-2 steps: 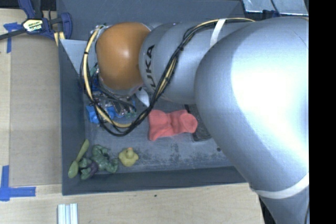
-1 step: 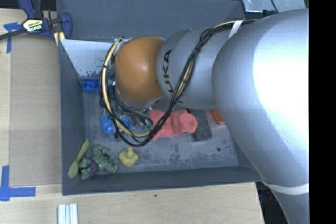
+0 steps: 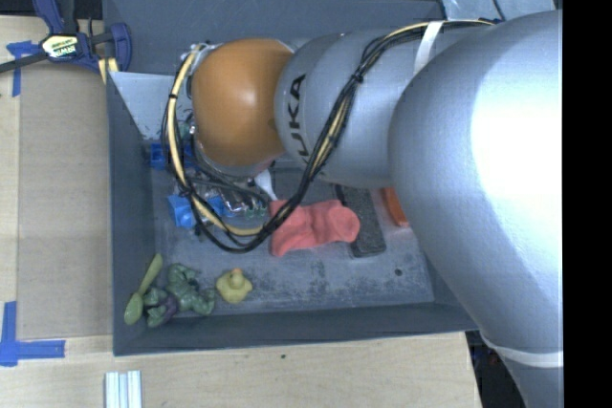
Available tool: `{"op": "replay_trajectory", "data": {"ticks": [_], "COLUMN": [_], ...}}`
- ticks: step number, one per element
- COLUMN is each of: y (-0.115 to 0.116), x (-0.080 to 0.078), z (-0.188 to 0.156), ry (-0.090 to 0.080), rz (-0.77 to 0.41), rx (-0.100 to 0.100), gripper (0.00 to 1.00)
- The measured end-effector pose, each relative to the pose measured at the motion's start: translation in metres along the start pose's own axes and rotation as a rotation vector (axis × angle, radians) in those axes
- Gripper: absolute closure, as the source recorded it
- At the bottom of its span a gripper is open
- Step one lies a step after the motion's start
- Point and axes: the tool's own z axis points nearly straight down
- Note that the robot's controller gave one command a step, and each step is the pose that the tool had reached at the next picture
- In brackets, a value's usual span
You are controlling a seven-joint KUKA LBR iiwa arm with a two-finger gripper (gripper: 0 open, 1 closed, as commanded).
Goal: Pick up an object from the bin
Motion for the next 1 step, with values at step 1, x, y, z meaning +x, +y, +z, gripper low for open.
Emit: {"op": "replay_trajectory", "data": {"ticks": [1], "y": [0.0012], "x": [0.0054], "z": [-0.0694], "ry": [0.008], "rz": [0.008], "rx": [0.001], "gripper": [1.0]}}
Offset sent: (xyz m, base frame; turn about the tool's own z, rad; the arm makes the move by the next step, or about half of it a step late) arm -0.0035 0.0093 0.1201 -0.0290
